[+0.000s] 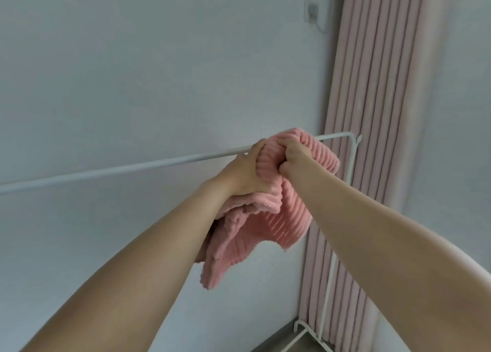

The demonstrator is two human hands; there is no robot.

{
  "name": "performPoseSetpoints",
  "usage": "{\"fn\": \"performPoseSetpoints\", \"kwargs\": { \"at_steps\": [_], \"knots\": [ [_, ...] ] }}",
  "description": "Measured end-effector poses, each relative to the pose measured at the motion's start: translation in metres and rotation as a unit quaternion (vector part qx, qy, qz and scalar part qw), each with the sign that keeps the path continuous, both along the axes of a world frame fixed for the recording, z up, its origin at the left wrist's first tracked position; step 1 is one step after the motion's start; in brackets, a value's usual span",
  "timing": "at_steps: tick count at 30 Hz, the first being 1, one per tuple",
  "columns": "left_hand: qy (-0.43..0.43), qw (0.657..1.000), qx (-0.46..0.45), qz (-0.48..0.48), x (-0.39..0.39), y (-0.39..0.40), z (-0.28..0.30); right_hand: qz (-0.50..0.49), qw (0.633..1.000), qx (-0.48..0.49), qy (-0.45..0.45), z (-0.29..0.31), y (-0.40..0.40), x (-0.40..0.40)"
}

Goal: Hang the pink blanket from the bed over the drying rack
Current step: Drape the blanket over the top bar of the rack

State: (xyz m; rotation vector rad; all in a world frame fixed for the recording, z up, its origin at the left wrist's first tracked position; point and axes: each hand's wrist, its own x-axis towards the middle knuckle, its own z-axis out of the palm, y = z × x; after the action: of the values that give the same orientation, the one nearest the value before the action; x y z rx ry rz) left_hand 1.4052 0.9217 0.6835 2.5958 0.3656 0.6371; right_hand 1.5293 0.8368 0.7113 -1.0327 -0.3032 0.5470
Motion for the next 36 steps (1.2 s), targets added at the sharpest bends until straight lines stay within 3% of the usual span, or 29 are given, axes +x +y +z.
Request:
{"fn": "performPoseSetpoints", "kwargs": {
  "at_steps": [2, 4, 8, 10, 12, 15, 17, 20, 22, 24, 27, 30, 34, 36],
  "knots": [
    [-0.055, 0.993, 0.088, 0.05, 0.0, -0.002, 0.004, -0.008, 1.0, -0.002, -0.005, 0.005, 0.008, -0.004],
    [-0.119, 0.984, 0.107, 0.076, 0.0, 0.001, 0.011, -0.046, 0.999, 0.028, -0.011, 0.014, 0.017, -0.004],
    [-0.247, 0.965, -0.012, 0.092, 0.003, 0.011, 0.046, -0.057, 0.971, 0.079, -0.218, 0.034, 0.026, 0.003],
    [-0.289, 0.951, -0.058, 0.087, 0.006, 0.019, 0.069, -0.099, 0.926, 0.016, -0.363, 0.04, 0.034, 0.005],
    [-0.302, 0.944, -0.106, 0.085, 0.006, 0.033, 0.085, -0.115, 0.888, -0.05, -0.442, 0.047, 0.047, 0.005],
    [-0.282, 0.939, -0.137, 0.144, -0.002, 0.061, 0.086, -0.024, 0.902, -0.061, -0.427, 0.063, 0.082, 0.003],
    [-0.285, 0.937, -0.027, 0.199, -0.013, 0.076, 0.077, 0.046, 0.911, -0.081, -0.403, 0.066, 0.101, -0.01],
    [-0.308, 0.93, 0.155, 0.131, -0.028, 0.092, 0.061, 0.121, 0.891, -0.165, -0.405, 0.055, 0.119, -0.027],
    [-0.224, 0.947, 0.219, 0.074, -0.037, 0.098, 0.057, 0.11, 0.898, -0.199, -0.376, 0.05, 0.124, -0.033],
    [-0.117, 0.965, 0.22, 0.085, -0.039, 0.101, 0.054, 0.079, 0.921, -0.196, -0.328, 0.05, 0.128, -0.034],
    [-0.085, 0.971, 0.172, 0.14, -0.03, 0.108, 0.05, -0.053, 0.938, -0.141, -0.314, 0.037, 0.131, -0.029],
    [-0.118, 0.974, 0.111, 0.162, -0.022, 0.11, 0.042, -0.188, 0.88, -0.167, -0.404, 0.008, 0.122, -0.039],
    [-0.112, 0.967, 0.076, 0.218, -0.013, 0.11, 0.04, -0.264, 0.759, -0.215, -0.555, -0.033, 0.108, -0.058],
    [-0.107, 0.965, 0.058, 0.233, -0.011, 0.104, 0.041, -0.253, 0.75, -0.223, -0.569, -0.047, 0.1, -0.064]
  ]
}}
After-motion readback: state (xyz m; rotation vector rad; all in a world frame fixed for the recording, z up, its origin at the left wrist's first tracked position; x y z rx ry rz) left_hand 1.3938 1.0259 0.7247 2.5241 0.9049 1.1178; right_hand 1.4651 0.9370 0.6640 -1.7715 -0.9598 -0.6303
